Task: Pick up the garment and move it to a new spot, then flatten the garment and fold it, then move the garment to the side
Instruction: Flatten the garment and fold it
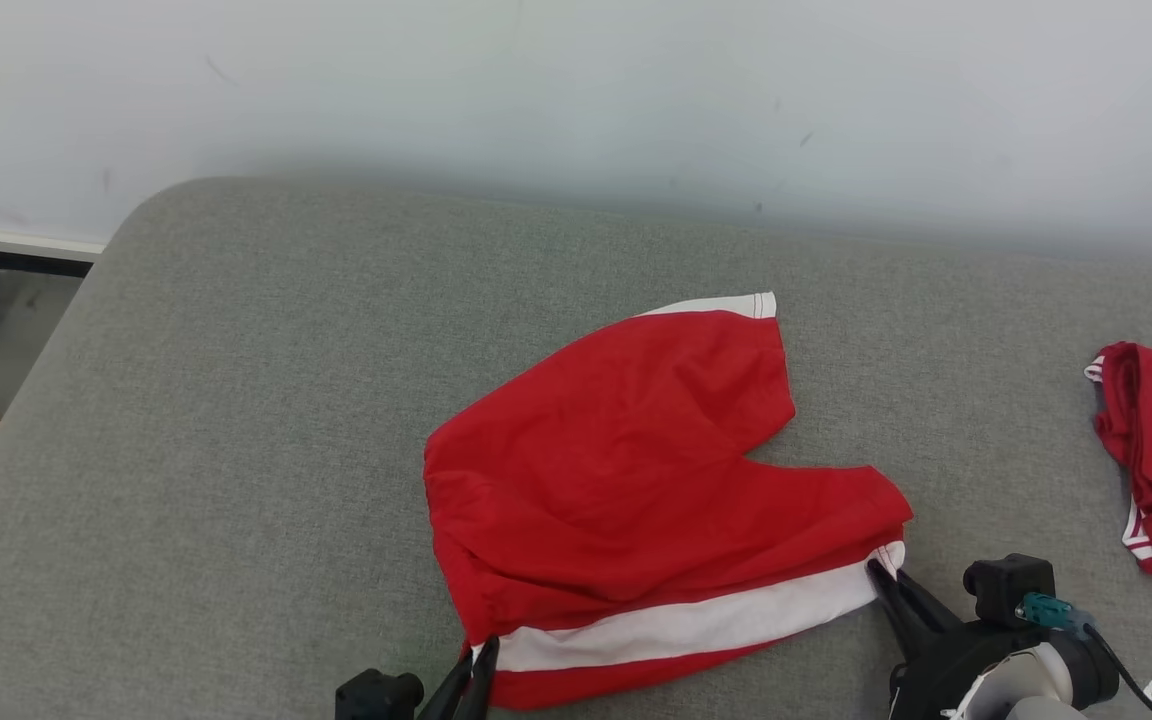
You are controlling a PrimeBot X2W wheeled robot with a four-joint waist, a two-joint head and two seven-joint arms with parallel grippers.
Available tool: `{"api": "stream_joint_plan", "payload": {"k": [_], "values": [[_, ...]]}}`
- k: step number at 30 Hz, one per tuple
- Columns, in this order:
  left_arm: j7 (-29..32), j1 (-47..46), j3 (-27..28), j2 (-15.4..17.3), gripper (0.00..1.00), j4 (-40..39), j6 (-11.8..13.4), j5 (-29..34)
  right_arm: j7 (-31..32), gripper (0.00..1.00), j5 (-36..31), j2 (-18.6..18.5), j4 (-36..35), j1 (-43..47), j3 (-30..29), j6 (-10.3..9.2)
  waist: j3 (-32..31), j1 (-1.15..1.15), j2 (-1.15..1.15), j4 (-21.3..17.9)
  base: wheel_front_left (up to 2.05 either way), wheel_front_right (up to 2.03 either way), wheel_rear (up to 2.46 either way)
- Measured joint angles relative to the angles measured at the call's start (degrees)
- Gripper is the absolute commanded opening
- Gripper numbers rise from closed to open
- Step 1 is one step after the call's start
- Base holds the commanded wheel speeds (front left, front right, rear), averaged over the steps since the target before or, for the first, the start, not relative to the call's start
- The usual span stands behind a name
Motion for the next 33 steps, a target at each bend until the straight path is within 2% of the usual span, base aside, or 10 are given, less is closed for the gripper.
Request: {"api": "stream_joint_plan", "payload": {"k": [3,9,15,18,22,25,28,30,31,33], "values": [[0.0,0.26,-0.3,0.09,0.0,0.31,-0.05,-0.02,-0.65,0.0,0.59,-0.02,-0.62,0.13,-0.45,0.0,-0.47,0.0,0.0,-0.02,0.0,0.0,0.0],[0.0,2.17,1.65,1.24,0.0,-4.67,-0.13,0.03,-1.89,0.0,2.42,-1.03,-6.05,2.3,-2.93,0.0,-1.05,0.0,0.0,0.04,0.0,0.0,0.0],[0.0,1.26,2.58,2.27,0.0,-9.68,-0.13,-0.01,1.38,0.0,2.02,-1.37,-11.61,3.65,-4.44,0.0,-0.6,-0.01,0.0,-0.64,0.0,0.0,0.0],[0.49,-3.24,0.76,4.53,0.0,-10.71,-0.13,0.34,3.74,0.0,1.42,-1.81,-14.46,2.13,-4.76,0.0,0.36,0.0,0.0,-0.99,0.0,0.0,0.0],[3.02,-13.91,-2.09,8.59,0.0,-12.39,-0.14,-0.99,8.43,0.0,1.21,-2.3,-16.73,-5.45,-5.22,0.0,2.61,0.0,0.0,-1.51,0.0,0.0,0.0],[5.9,-24.71,-3.81,13.54,0.0,-12.33,-0.15,-2.72,11.85,0.0,2.12,-2.27,-16.0,-14.29,-5.49,0.0,5.1,0.0,0.0,-2.03,0.0,0.0,0.0],[8.56,-36.52,-5.42,17.71,0.0,-11.29,-0.15,-6.04,14.36,0.0,2.5,-1.97,-12.95,-25.19,-5.64,0.0,8.17,0.0,0.01,-2.64,0.0,0.0,0.0],[10.44,-44.43,-5.75,19.27,0.0,-10.14,-0.16,-9.51,16.22,0.0,3.48,-0.94,-10.47,-32.98,-5.81,0.0,10.47,0.01,0.01,-3.08,0.0,0.0,0.0],[10.44,-44.43,-5.75,19.27,0.0,-10.14,-0.16,-9.51,16.22,0.0,3.48,-0.94,-10.47,-32.98,-5.81,0.0,10.47,0.01,0.01,-3.08,0.0,0.0,0.0],[13.39,-55.74,-8.2,22.35,0.0,-7.94,-0.18,-11.72,17.58,0.0,5.15,1.13,-5.55,-45.01,-7.48,0.01,14.11,0.01,0.01,-3.85,0.0,0.0,0.0]]}}
